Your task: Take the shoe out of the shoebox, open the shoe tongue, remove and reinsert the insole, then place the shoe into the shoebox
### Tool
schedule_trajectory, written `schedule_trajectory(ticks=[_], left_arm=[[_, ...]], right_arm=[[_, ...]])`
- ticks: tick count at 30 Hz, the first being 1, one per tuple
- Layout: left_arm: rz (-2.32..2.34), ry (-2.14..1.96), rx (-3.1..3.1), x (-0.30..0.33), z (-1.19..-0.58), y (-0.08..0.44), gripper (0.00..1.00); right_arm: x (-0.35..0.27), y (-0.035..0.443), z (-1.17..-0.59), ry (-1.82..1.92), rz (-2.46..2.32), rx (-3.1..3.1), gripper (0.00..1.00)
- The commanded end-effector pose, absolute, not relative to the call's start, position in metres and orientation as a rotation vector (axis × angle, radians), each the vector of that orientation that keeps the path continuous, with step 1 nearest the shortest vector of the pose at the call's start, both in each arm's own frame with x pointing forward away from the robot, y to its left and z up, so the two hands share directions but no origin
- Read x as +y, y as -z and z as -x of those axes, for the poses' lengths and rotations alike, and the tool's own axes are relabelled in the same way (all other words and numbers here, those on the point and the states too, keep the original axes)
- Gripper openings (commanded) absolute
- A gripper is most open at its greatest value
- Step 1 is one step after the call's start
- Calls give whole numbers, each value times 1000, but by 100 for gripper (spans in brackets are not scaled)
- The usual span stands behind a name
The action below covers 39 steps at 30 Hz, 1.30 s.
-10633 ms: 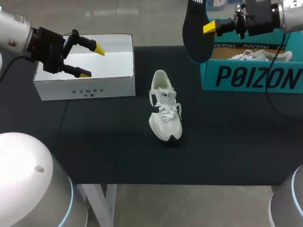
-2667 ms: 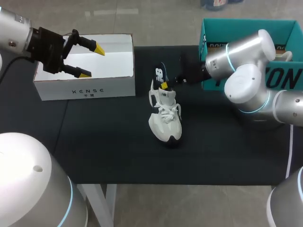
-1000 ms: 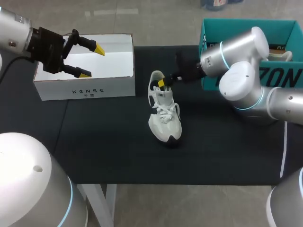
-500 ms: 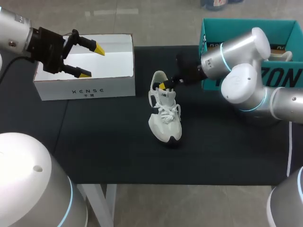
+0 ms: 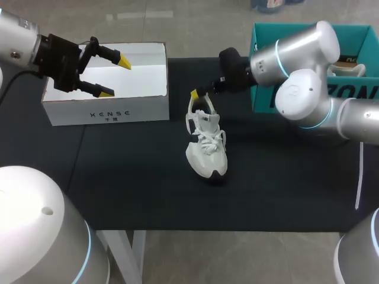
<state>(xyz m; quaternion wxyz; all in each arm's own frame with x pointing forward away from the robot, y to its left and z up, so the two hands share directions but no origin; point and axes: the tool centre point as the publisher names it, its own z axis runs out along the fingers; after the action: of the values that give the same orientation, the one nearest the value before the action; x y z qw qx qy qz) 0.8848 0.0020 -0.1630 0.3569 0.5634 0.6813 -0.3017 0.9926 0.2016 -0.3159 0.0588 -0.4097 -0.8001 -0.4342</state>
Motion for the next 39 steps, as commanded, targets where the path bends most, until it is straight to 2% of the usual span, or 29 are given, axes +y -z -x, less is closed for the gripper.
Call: schedule_trajectory(ticks=[1, 2, 5, 10, 12, 27, 33, 39], left_arm=[[-1457, 777, 1762, 2, -885, 163, 100], [-1457, 777, 1762, 2, -885, 163, 100], [-1457, 777, 1762, 2, -885, 163, 100], [-1457, 777, 1762, 2, -885, 163, 100], [-1457, 777, 1762, 2, -885, 163, 100], [-1457, 777, 1762, 2, -885, 163, 100], [-1457, 777, 1762, 2, -885, 163, 100], [-1457, 777, 1762, 2, -885, 163, 100]], right_arm=[[198, 304, -986, 1285, 1373, -2397, 16], [197, 301, -985, 1268, 1429, -2368, 0], [196, 296, -981, 1086, 1559, -2388, 0], [193, 290, -975, 569, 1702, -2635, 0], [190, 282, -973, 665, 1723, -2545, 0], [190, 282, -973, 665, 1723, -2545, 0], [211, 310, -979, 344, 1946, -2650, 0], [216, 337, -983, 305, 1995, -2654, 0]])
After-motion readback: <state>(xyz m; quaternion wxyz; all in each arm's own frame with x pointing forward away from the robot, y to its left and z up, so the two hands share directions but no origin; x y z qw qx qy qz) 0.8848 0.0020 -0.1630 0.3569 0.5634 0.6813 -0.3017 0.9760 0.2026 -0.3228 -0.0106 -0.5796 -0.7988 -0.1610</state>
